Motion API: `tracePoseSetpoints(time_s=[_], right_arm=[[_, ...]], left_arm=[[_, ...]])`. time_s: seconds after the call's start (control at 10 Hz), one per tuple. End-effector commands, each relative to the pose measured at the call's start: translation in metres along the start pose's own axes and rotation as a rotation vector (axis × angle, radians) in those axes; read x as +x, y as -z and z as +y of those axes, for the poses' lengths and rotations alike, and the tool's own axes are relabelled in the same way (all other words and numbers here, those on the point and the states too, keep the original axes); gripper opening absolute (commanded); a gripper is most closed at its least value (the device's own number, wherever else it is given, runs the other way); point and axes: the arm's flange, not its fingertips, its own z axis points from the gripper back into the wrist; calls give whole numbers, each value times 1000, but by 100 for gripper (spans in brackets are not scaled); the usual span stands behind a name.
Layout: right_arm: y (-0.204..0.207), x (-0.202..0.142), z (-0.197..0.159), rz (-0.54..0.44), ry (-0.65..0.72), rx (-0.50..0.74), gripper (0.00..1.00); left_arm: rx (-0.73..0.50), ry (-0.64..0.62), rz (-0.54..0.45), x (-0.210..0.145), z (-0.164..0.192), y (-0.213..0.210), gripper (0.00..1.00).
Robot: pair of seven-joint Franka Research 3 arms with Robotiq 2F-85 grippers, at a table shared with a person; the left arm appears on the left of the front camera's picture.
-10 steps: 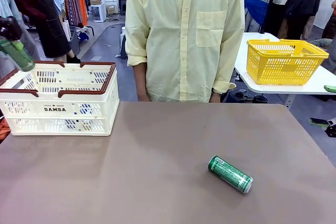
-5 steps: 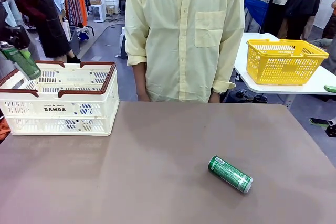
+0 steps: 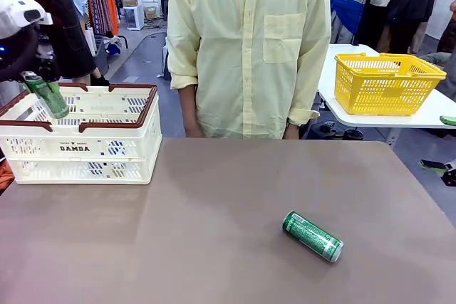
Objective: Place the drinks into the Shopping basket.
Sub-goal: Pick up one drink and place it into the Shopping basket.
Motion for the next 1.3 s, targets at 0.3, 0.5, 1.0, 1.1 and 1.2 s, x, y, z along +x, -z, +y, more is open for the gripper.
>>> tracePoseSetpoints(time_s=[0.3, 0.5, 1.0, 1.1, 1.2], right_arm=[[0, 0, 5, -1, 4, 18, 100], [0, 0, 5, -1, 4, 18, 100], [0, 0, 5, -1, 4, 18, 100], [0, 0, 5, -1, 4, 18, 100], [0, 0, 5, -1, 4, 18, 100]], left_arm=[[49, 34, 146, 16, 2, 64, 0], [58, 69, 221, 12, -2, 98, 0], [45, 60, 280, 8, 0, 119, 48], [29, 56, 285, 7, 0, 118, 100], [13, 51, 271, 7, 2, 115, 100]])
